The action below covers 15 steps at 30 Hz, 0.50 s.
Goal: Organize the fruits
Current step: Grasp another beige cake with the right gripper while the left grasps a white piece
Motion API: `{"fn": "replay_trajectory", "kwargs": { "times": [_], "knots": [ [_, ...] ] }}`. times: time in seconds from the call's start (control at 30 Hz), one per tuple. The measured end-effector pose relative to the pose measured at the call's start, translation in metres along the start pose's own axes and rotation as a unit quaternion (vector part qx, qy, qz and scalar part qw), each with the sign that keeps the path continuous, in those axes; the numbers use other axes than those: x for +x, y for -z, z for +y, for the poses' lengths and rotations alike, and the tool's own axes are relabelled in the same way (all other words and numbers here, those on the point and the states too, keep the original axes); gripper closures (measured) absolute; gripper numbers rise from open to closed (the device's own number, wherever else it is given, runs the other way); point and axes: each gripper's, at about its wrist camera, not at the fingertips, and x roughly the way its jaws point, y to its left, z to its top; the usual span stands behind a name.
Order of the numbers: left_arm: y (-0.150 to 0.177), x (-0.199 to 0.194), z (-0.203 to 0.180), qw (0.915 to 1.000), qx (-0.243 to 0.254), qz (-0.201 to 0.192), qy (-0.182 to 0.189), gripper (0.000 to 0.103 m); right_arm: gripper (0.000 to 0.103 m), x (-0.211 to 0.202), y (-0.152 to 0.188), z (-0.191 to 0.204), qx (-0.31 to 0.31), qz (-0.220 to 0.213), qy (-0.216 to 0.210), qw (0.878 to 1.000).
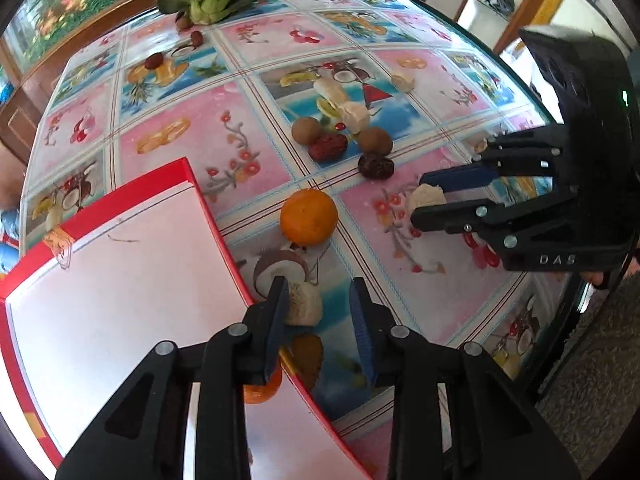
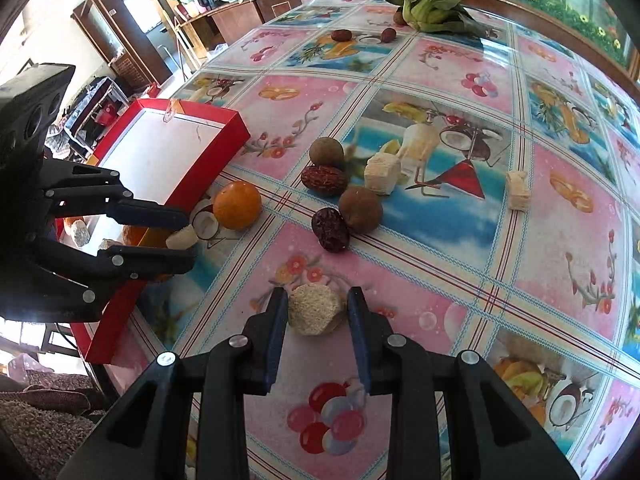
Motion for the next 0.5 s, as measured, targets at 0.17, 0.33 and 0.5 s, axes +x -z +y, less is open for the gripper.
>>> {"fn": "replay_trajectory", "kwargs": {
  "times": [0.17,0.33,0.5],
  "knots": [
    [0.004,0.015,-0.006,0.9991,-0.004,0.029,0.029,0.075,0.073,0.0,0.001,-0.002,0.004,-0.002,-0.003,1.0],
    [0.004,0.011,-0.009,0.9992,-0.026,0.014,0.027,0.085,0.073,0.0,0.001,-0.003,0.009,-0.005,-0.005,1.0],
    [0.009,0.01,-0.004,0.9989,-0.039,0.011,0.023,0.085,0.074,0.0,0.002,-0.003,0.011,-0.005,-0.005,1.0]
  ]
}}
